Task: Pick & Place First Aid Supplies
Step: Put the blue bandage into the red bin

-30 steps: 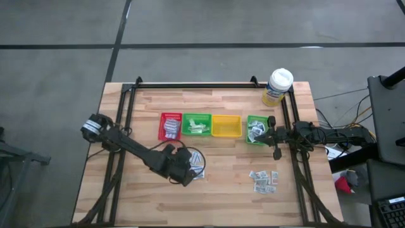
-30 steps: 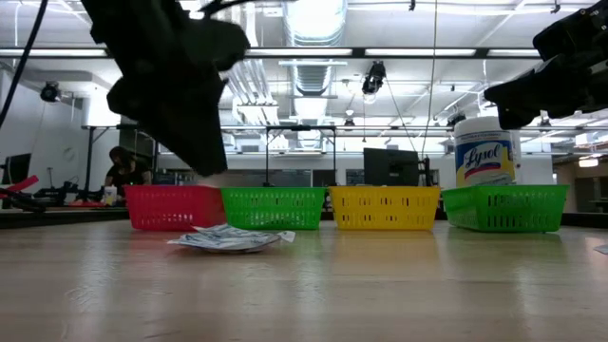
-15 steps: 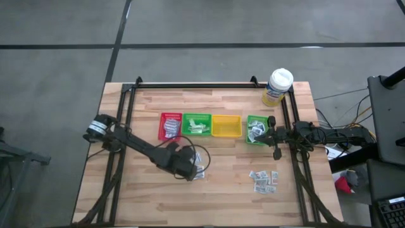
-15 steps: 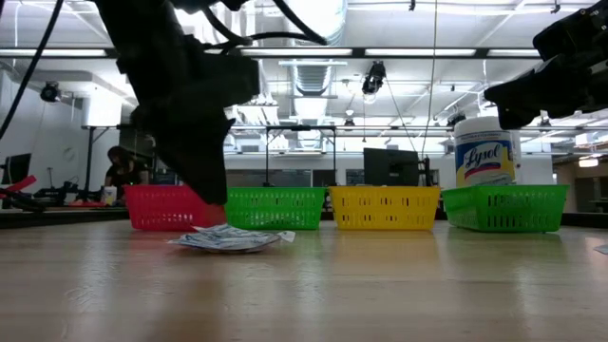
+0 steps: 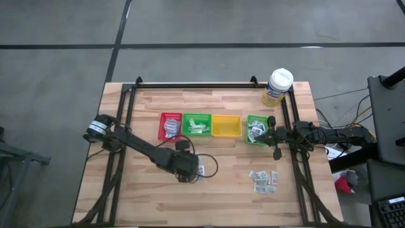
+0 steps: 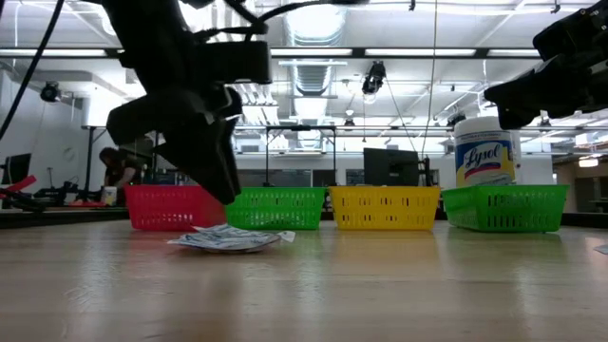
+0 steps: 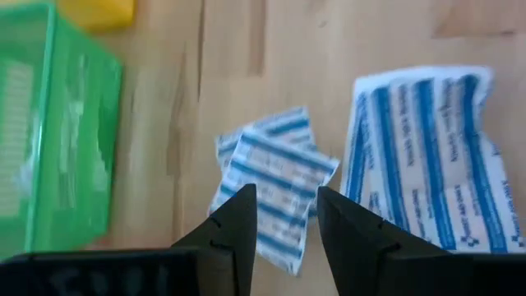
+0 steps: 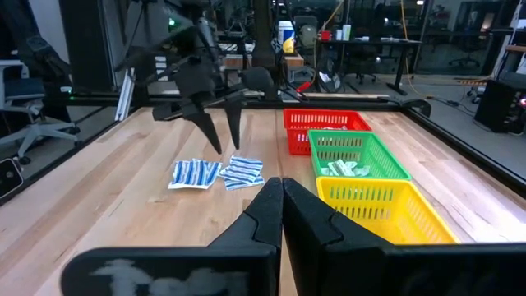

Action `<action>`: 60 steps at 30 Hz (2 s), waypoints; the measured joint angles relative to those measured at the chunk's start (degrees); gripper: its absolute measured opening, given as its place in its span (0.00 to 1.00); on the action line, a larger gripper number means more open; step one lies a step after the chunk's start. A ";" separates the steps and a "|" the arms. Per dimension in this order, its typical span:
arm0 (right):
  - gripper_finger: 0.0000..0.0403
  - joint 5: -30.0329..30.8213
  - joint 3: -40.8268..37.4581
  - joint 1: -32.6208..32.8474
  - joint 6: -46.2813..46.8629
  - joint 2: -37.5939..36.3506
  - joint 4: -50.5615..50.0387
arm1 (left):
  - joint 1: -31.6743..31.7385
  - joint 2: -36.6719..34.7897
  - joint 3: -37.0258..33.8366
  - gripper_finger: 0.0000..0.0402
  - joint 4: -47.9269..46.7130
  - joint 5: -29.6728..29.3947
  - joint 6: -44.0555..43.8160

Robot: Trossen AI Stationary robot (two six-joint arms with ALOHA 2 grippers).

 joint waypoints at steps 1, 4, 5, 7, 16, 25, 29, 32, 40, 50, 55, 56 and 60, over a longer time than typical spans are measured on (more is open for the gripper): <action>0.02 -0.01 0.00 0.02 -0.02 0.00 0.00 | 0.01 0.20 0.00 0.31 1.06 -0.01 1.51; 0.02 0.00 -0.02 0.02 0.02 -0.01 0.01 | 0.13 1.09 -0.02 0.31 3.03 0.43 5.49; 0.02 0.00 0.00 0.00 0.01 0.00 0.02 | 0.24 1.52 -0.02 0.31 3.53 0.81 6.41; 0.02 0.00 -0.01 0.00 -0.01 0.00 0.02 | 0.53 2.53 -0.02 0.31 3.41 1.55 6.86; 0.02 -0.02 0.00 0.00 -0.03 0.07 0.02 | 1.36 4.20 -0.04 0.31 2.81 3.08 6.82; 0.02 0.00 -0.02 0.00 -0.05 0.07 0.02 | 1.38 4.11 -0.04 0.31 0.69 4.29 6.74; 0.02 -0.02 -0.02 0.02 -0.05 0.07 0.01 | 1.45 4.11 -0.04 0.31 0.66 4.29 6.74; 0.02 -0.02 -0.01 0.01 -0.04 0.07 0.00 | 1.53 4.22 -0.04 0.30 0.65 4.32 6.65; 0.02 0.00 -0.02 0.01 -0.05 0.07 0.02 | 1.89 4.55 -0.04 0.23 0.67 4.89 6.37; 0.02 -0.02 -0.01 0.01 0.02 0.07 0.00 | 2.05 4.98 -0.04 0.09 0.70 6.77 4.88; 0.02 -0.02 0.00 0.00 0.06 0.07 0.00 | 2.08 4.96 -0.04 0.01 0.68 7.49 4.21; 0.02 -0.02 -0.02 0.02 0.06 0.07 0.00 | 2.08 4.94 -0.04 0.01 0.67 7.50 3.85; 0.02 0.00 -0.02 0.02 0.10 0.07 0.00 | 2.10 4.85 0.18 0.00 0.49 7.62 3.01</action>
